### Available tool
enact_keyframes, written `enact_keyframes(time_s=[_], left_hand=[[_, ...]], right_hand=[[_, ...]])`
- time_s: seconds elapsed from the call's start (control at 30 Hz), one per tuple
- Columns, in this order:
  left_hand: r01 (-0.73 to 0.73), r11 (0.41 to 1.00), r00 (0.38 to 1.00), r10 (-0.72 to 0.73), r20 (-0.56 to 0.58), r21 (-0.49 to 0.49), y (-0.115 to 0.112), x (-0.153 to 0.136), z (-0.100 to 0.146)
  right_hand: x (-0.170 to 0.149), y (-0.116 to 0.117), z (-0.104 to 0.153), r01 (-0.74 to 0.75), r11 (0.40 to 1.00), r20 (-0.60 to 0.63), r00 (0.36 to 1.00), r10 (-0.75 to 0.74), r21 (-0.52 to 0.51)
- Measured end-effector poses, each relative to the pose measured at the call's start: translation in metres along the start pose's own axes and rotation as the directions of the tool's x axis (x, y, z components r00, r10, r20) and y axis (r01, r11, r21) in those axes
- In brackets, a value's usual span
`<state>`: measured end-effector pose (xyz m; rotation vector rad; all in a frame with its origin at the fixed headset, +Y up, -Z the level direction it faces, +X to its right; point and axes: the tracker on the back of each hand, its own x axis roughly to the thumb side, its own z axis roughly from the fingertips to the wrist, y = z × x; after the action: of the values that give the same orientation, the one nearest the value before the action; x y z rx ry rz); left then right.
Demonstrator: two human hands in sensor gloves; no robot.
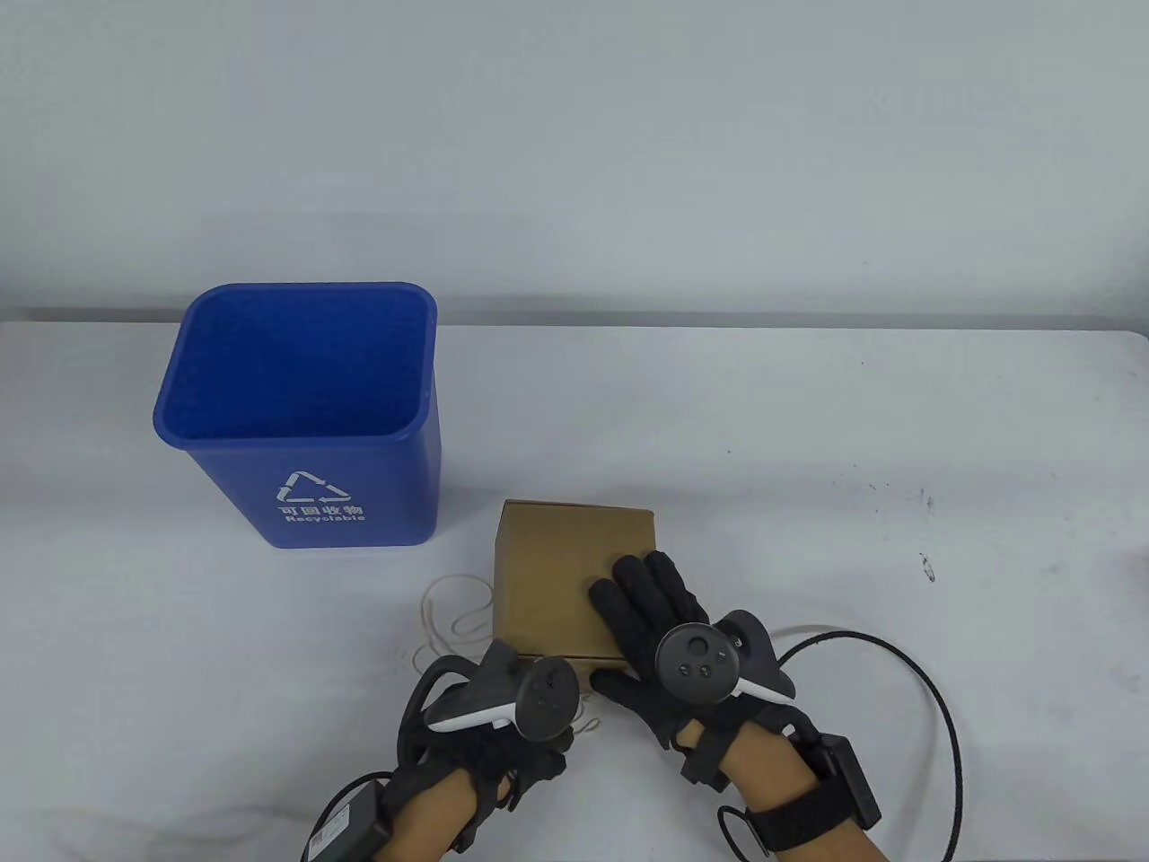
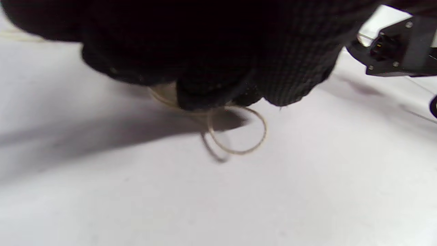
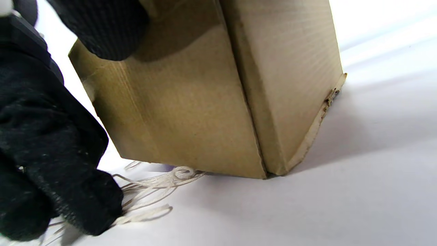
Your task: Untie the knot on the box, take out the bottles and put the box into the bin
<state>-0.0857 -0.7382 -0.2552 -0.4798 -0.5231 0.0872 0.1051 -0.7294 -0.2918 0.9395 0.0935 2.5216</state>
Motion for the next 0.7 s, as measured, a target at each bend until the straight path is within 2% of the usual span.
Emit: enact_keyframes(time_s=[0.37,0.7], left_hand=[[-0.159,0.987,0.952,0.144,-0.272,-0.037,0.006,-0.049,0.011],[-0.21,0.978,0.902,0.192,-0.387,-0.005,0.007,-0.078,0.018]], right_hand=[[-0.004,-0.002,0.002,0.019,1.0,-0.01,1.0,-0.019,0.007],[-0.009,-0.005,0.004,0.027,0.999,-0.019,0.999,-0.027,0.023]])
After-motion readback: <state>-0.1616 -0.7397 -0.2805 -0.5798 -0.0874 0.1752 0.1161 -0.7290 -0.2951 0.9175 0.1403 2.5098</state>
